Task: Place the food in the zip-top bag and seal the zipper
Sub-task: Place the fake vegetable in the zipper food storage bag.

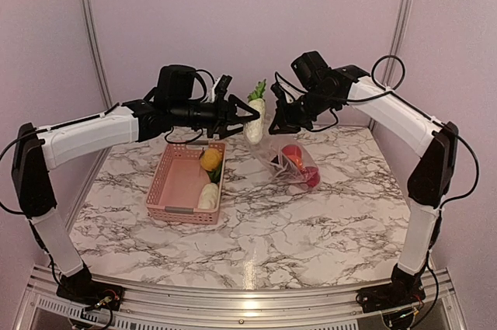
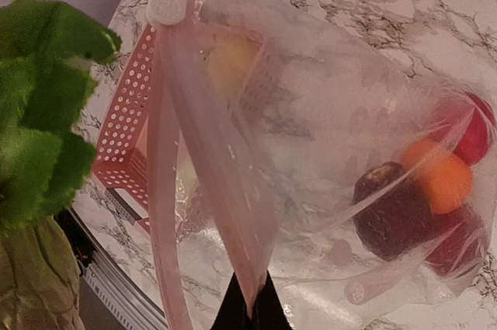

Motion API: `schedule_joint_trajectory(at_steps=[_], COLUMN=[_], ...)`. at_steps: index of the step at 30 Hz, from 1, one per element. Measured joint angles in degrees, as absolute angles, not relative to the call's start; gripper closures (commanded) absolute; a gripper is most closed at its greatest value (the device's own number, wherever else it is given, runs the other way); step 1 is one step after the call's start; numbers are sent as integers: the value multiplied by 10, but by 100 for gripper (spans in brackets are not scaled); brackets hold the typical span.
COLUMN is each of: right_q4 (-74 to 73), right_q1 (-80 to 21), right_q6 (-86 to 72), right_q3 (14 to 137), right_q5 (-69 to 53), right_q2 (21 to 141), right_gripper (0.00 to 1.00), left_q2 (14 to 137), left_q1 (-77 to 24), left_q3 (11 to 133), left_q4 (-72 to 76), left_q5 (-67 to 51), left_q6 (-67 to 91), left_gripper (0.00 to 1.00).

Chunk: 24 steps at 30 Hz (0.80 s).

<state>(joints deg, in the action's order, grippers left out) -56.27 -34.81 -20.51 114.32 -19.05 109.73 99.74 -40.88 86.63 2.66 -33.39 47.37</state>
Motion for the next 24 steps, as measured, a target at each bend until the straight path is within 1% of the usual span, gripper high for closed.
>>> schedule_joint_trajectory(at_steps=[11,17,20,24], right_q4=[-570,-571,-572,-575], right_q1=[-347,-345,-345,-345], right_q6=[-205,-205,-203,-203], right_q3=[1153,1153,1153,1153], right_q5=[-191,-191,-191,-191], right_q2=[1103,1104,1104,1103], right_gripper=[100,100,100,100], left_q2=[1001,1028,1046,1087], left_q1=[-409,-408,-406,-404], left_q3=[848,846,856,926], left_q4=[-8,-21,-47,-105], left_q5=[-421,-445,-441,-405], left_q6=[521,560,573,575], left_gripper=[70,72,71,65])
